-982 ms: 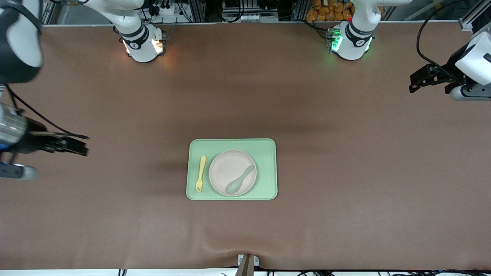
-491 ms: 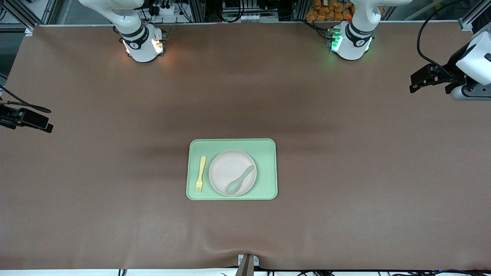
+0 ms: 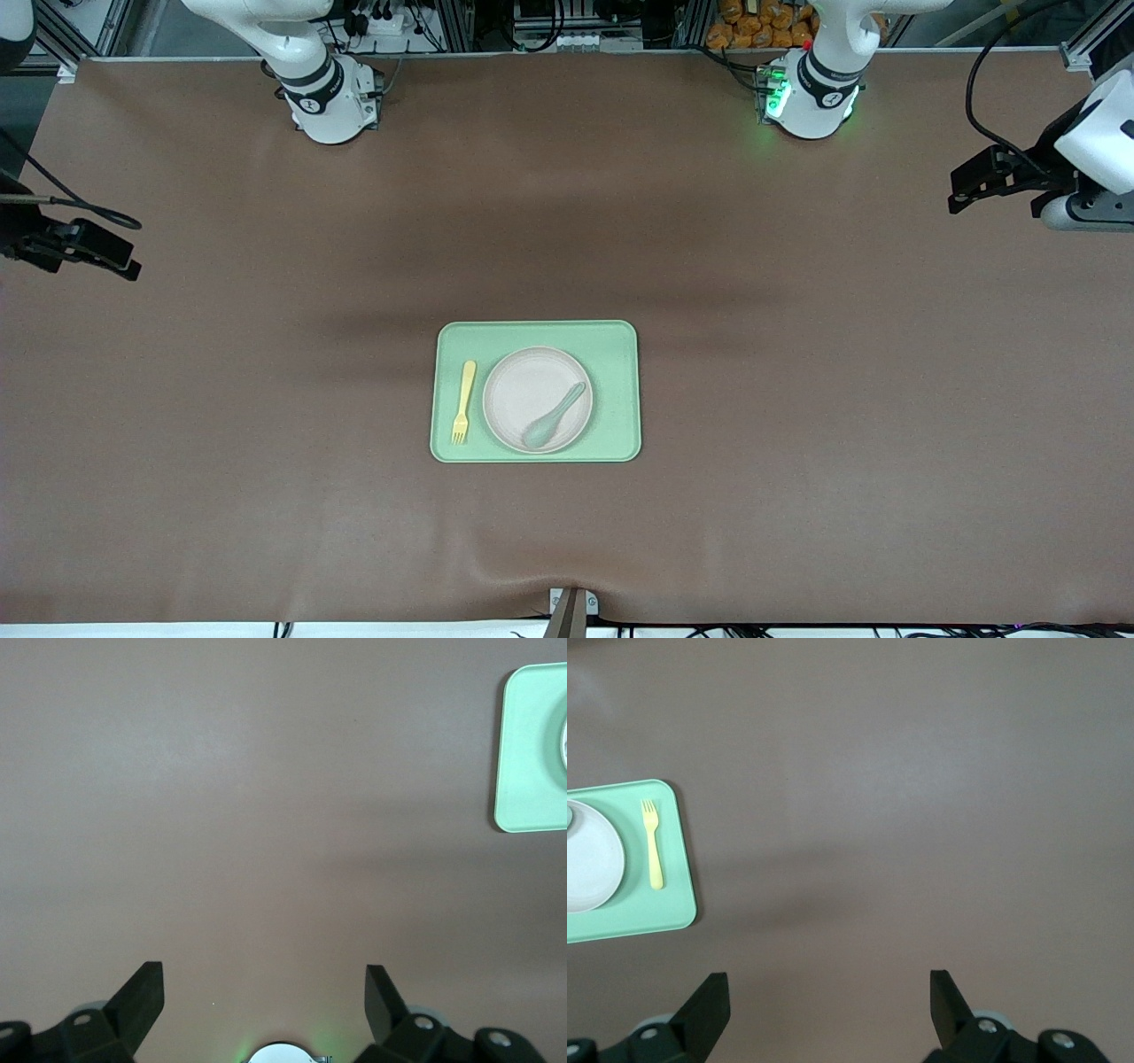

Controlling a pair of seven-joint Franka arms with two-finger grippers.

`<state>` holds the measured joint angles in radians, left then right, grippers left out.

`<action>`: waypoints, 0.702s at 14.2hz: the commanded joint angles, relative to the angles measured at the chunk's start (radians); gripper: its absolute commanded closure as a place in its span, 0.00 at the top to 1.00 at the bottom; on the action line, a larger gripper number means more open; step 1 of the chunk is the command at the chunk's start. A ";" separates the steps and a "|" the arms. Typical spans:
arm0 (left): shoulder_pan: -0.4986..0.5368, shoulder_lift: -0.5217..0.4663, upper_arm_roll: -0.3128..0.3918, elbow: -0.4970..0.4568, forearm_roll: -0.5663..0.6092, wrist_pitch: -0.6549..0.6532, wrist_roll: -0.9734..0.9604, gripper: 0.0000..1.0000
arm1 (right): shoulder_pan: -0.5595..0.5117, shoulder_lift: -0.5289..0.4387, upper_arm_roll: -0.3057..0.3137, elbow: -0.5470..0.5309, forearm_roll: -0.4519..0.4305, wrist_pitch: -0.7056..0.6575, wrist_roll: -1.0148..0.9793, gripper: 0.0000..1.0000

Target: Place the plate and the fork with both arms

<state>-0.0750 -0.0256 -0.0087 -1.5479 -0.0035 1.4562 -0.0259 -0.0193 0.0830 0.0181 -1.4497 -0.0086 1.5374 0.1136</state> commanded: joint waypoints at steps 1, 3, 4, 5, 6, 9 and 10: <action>0.015 -0.013 0.000 0.006 0.011 -0.017 0.018 1.00 | 0.007 -0.063 0.012 -0.087 0.015 0.041 -0.009 1.00; 0.012 -0.010 -0.005 0.008 0.014 -0.017 0.005 1.00 | 0.007 -0.095 0.035 -0.145 0.006 0.100 -0.003 1.00; 0.012 -0.008 -0.005 0.009 0.011 -0.017 -0.002 1.00 | 0.004 -0.103 0.037 -0.162 0.006 0.121 -0.002 1.00; 0.014 -0.008 -0.005 0.009 0.010 -0.017 -0.006 1.00 | -0.002 -0.097 0.034 -0.158 0.004 0.124 -0.002 1.00; 0.017 -0.010 -0.001 0.011 0.008 -0.017 -0.006 1.00 | -0.013 -0.091 0.033 -0.140 0.001 0.125 -0.008 1.00; 0.017 -0.010 0.000 0.009 0.007 -0.017 0.000 1.00 | -0.031 -0.054 0.028 -0.052 -0.014 0.107 -0.009 1.00; 0.017 -0.010 0.000 0.009 0.007 -0.017 -0.002 1.00 | -0.031 -0.052 0.028 -0.048 -0.036 0.107 -0.008 1.00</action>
<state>-0.0626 -0.0259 -0.0060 -1.5457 -0.0035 1.4542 -0.0256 -0.0397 0.0280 0.0404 -1.5338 -0.0177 1.6531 0.1121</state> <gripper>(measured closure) 0.000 0.000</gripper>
